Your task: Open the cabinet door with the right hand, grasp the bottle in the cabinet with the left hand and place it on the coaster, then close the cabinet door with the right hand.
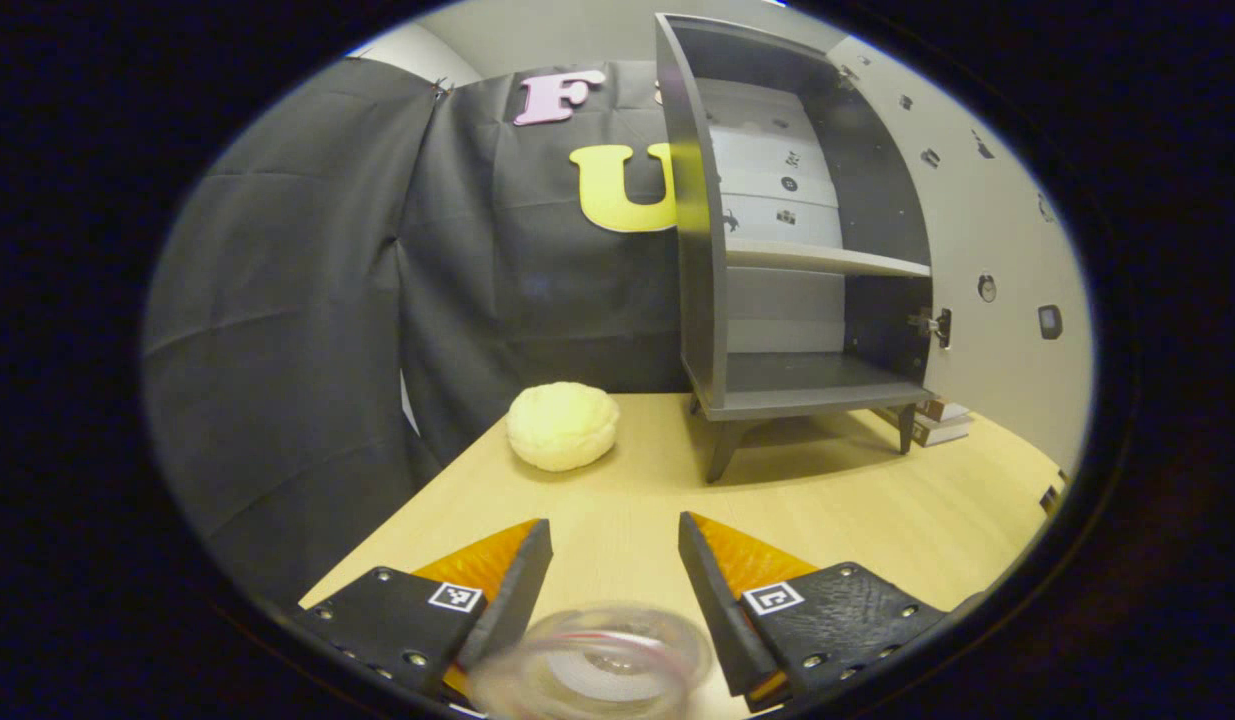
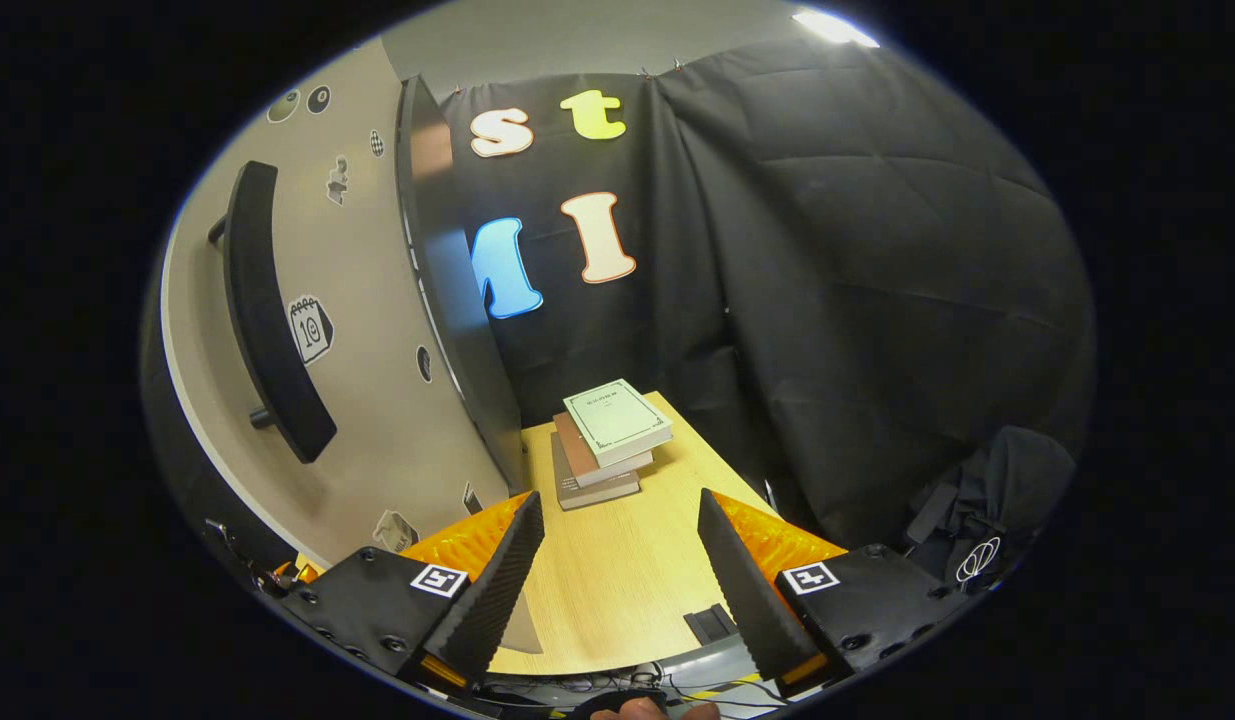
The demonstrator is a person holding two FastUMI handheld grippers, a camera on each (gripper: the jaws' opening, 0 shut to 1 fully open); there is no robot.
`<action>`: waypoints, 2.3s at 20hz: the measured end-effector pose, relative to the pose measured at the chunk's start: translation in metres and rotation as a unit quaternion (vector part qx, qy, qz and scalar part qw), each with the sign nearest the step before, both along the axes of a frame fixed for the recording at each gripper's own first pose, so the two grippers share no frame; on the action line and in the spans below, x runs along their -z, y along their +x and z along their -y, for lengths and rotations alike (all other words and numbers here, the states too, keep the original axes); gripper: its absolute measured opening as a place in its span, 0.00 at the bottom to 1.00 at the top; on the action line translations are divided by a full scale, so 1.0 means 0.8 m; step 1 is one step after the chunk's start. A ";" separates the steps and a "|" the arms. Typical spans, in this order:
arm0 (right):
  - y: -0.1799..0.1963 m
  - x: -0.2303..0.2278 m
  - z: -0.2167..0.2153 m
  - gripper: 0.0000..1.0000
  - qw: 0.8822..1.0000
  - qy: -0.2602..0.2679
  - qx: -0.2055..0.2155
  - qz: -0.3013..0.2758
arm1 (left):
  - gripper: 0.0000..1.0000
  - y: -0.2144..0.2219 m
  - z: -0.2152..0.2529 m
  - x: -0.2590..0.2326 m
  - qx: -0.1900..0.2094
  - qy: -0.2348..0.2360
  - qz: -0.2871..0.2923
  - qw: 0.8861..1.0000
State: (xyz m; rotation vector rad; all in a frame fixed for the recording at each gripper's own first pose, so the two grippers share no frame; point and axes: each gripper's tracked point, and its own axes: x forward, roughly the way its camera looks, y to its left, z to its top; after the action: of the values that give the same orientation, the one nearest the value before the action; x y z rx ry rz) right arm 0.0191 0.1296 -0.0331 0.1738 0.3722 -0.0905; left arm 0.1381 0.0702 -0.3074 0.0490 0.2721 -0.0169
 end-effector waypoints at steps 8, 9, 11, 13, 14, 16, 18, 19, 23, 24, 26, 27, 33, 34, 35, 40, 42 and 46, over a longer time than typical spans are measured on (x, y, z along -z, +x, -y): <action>0.004 0.024 -0.008 0.99 1.000 -0.004 -0.007 -0.009 | 0.78 0.066 0.026 -0.013 0.049 0.031 -0.044 0.997; 0.004 0.027 -0.008 0.99 1.000 -0.003 -0.006 -0.011 | 0.78 0.068 0.028 -0.015 0.050 0.035 -0.046 0.997; 0.003 0.032 -0.006 0.99 1.000 0.004 -0.004 -0.014 | 0.79 0.074 0.029 -0.018 0.048 0.038 -0.051 0.997; 0.003 0.037 -0.002 0.99 1.000 0.011 0.001 -0.016 | 0.78 0.074 0.030 -0.028 0.047 0.040 -0.046 0.997; 0.003 0.039 0.000 0.99 1.000 0.015 0.004 -0.017 | 0.77 0.075 0.029 -0.030 0.045 0.044 -0.044 0.997; 0.003 0.041 0.004 0.99 1.000 0.022 0.008 -0.017 | 0.81 0.070 0.032 -0.036 0.046 0.045 -0.043 0.997; 0.005 0.043 0.005 0.99 0.999 0.026 0.008 -0.018 | 0.82 0.069 0.028 -0.049 0.044 0.045 -0.037 0.997; 0.006 0.044 0.004 0.99 0.999 0.026 0.008 -0.017 | 0.82 0.071 0.026 -0.056 0.042 0.045 -0.034 0.998; 0.009 0.047 -0.002 0.99 1.000 0.023 0.000 -0.018 | 0.88 0.073 0.018 -0.087 0.031 0.035 -0.016 0.999; 0.010 0.046 -0.003 0.99 1.000 0.022 -0.002 -0.018 | 0.90 0.072 0.018 -0.098 0.029 0.030 -0.012 0.999; 0.012 0.044 -0.003 0.99 1.000 0.021 -0.003 -0.015 | 0.90 0.068 0.021 -0.133 0.031 0.019 0.006 0.999; 0.013 0.044 -0.003 0.99 1.000 0.022 -0.003 -0.014 | 0.90 0.062 0.022 -0.149 0.032 0.015 0.014 0.999; 0.019 0.017 0.007 0.99 1.000 0.031 0.004 0.004 | 0.87 0.033 0.018 -0.261 0.023 -0.009 0.058 0.998; 0.020 0.008 0.007 0.99 1.000 0.030 0.004 0.009 | 0.87 0.023 0.019 -0.281 0.023 -0.011 0.063 0.998; 0.023 -0.003 0.006 0.99 0.999 0.029 0.001 0.016 | 0.87 0.010 0.017 -0.299 0.023 -0.013 0.069 0.997; 0.032 -0.080 -0.006 0.98 0.996 0.032 -0.029 0.074 | 0.87 -0.057 0.029 -0.388 0.026 -0.022 0.102 0.994; 0.036 -0.109 -0.014 0.98 0.994 0.022 -0.051 0.092 | 0.87 -0.088 0.035 -0.420 0.017 -0.024 0.117 0.993; 0.037 -0.153 -0.034 0.98 0.988 0.012 -0.101 0.112 | 0.87 -0.138 0.063 -0.435 -0.007 -0.025 0.107 0.994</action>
State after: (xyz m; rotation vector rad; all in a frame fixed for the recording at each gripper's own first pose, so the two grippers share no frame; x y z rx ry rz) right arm 0.0488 0.1566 0.0895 0.1672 0.1648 0.1338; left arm 0.0275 0.0200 0.0406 -0.0014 0.0576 -0.0037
